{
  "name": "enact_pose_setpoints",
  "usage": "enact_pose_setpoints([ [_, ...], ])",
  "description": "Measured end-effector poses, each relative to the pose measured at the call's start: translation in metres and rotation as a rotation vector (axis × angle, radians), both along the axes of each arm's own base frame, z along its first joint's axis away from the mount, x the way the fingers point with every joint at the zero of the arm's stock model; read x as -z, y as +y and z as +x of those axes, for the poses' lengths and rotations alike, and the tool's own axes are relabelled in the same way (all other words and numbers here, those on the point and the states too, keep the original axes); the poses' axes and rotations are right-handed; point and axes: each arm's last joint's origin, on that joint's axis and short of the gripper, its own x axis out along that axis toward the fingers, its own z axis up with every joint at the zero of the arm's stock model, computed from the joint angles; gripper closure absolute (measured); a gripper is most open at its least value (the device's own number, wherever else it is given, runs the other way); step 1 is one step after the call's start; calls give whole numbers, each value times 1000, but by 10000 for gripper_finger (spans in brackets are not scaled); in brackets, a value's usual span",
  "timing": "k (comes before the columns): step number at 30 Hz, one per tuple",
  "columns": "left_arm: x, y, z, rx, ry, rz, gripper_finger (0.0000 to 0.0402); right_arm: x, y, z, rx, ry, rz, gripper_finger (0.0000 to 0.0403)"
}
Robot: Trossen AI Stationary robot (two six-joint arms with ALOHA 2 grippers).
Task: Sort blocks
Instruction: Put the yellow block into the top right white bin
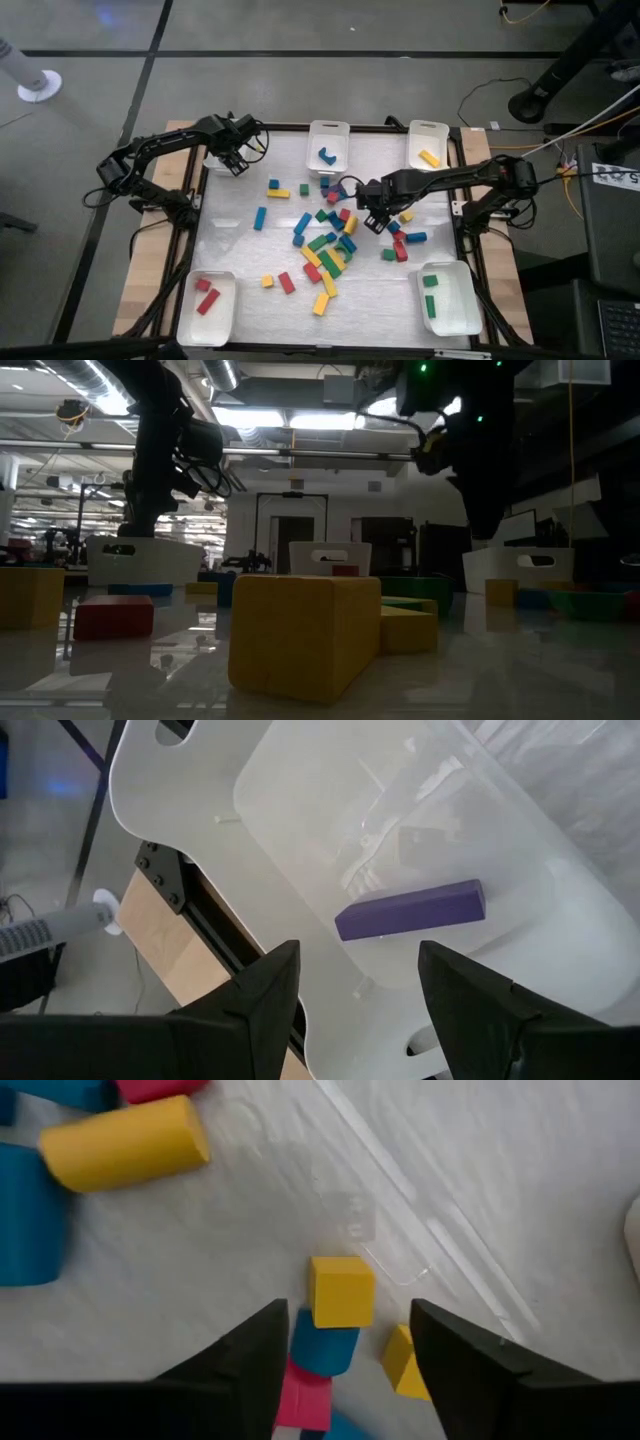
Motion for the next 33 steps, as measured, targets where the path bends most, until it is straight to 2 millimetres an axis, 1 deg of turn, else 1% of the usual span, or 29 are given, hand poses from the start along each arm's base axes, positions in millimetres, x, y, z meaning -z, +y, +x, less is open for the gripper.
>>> enact_pose_setpoints([
  [5, 0, 0, 0, 0, 0, 0, 208, 17, 0, 7, -3, 62, -1, 141],
  [9, 0, 0, 0, -2, -1, 1, 208, 28, -1, 10, -1, 113, -1, 128],
  [15, 0, 0, 0, -5, -3, 2, 208, 40, -8, 10, 23, 192, 23, 131],
  [19, 0, 0, 0, -6, -3, 2, 208, 41, -14, 11, 47, 187, 59, 136],
  [25, 0, 0, 0, -6, -3, 2, 208, 43, -15, 13, 55, 166, 89, 139],
  [29, 0, 0, 0, -6, -3, 2, 208, 55, -13, 8, 55, 166, 138, 139],
  [33, 0, 0, 0, -6, -3, 2, 208, 70, -13, 1, 35, 165, 145, 139],
])
